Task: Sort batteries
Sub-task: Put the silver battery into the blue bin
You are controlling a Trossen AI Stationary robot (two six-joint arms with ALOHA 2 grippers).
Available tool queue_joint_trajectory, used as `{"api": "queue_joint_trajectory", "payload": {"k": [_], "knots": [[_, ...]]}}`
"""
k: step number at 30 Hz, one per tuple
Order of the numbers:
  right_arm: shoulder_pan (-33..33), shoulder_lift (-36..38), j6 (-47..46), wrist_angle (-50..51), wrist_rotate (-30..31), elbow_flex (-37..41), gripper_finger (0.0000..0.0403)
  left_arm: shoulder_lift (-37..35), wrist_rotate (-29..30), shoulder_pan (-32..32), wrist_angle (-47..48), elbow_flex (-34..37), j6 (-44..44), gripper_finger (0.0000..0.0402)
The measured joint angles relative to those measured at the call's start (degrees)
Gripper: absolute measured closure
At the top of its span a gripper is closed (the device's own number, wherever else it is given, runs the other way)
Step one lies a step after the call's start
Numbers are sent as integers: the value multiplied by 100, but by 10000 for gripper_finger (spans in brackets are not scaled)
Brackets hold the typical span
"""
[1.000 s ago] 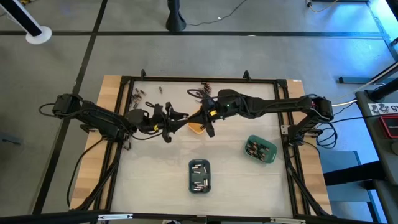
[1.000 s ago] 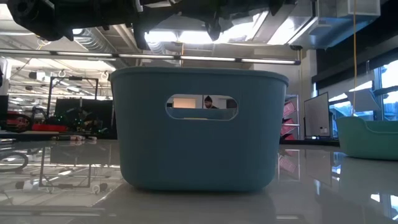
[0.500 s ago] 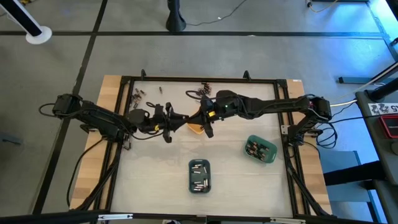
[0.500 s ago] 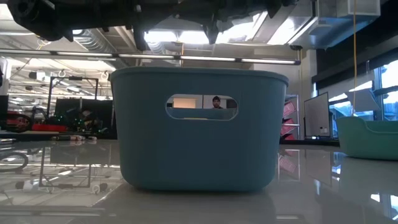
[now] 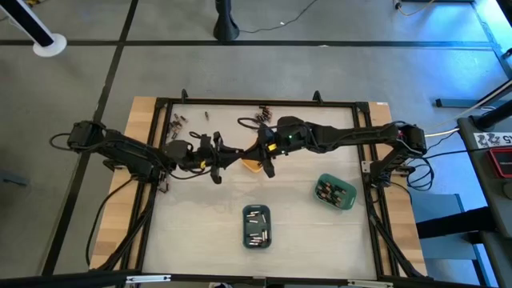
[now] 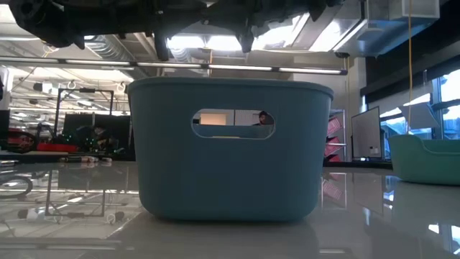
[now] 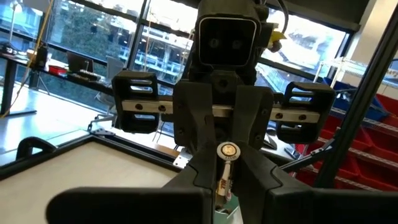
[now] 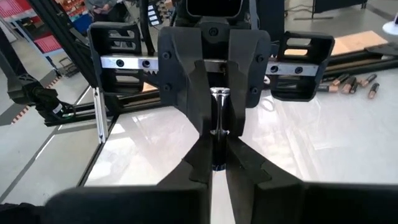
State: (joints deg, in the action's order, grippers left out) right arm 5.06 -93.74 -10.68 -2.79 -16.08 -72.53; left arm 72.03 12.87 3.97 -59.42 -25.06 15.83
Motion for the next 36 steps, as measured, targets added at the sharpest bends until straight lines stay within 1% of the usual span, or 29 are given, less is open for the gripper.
{"api": "queue_joint_trajectory", "payload": {"k": [4, 7, 9, 11, 14, 18, 20, 22, 27, 32, 36], "knots": [[95, 215, 253, 445, -59, 22, 318, -294, 51, -1, 171, 1, -61, 378], [253, 487, 492, 856, -50, 17, 272, -572, 176, 7, 715, -4, -45, 378], [393, 719, 518, 1272, -22, 8, 248, -795, 218, 7, 1080, 3, 87, 378], [527, 929, 514, 1819, 120, -2, 232, -964, 232, 84, 1594, -139, 269, 378], [608, 1132, 514, 2620, 506, 0, 219, -907, 227, 377, 2905, -548, 484, 378], [577, 1227, 498, 3351, 1319, 0, 219, -368, 211, 841, 4496, -1354, 778, 378], [577, 1224, 434, 3615, 1497, 9, 222, 62, 209, 1054, 5101, -1719, 879, 378], [580, 1204, 344, 3700, 1638, 11, 223, 537, 110, 1239, 5494, -2043, 968, 378], [580, 1188, 172, 3680, 1848, 11, 223, 1642, -360, 1626, 5561, -2711, 1221, 378], [526, 1188, -153, 3932, 1854, 11, 223, 2573, -388, 1892, 5574, -3316, 1336, 378], [291, 1188, -317, 4462, 2062, 11, 223, 3123, -390, 2012, 5656, -3702, 1550, 378]]}}
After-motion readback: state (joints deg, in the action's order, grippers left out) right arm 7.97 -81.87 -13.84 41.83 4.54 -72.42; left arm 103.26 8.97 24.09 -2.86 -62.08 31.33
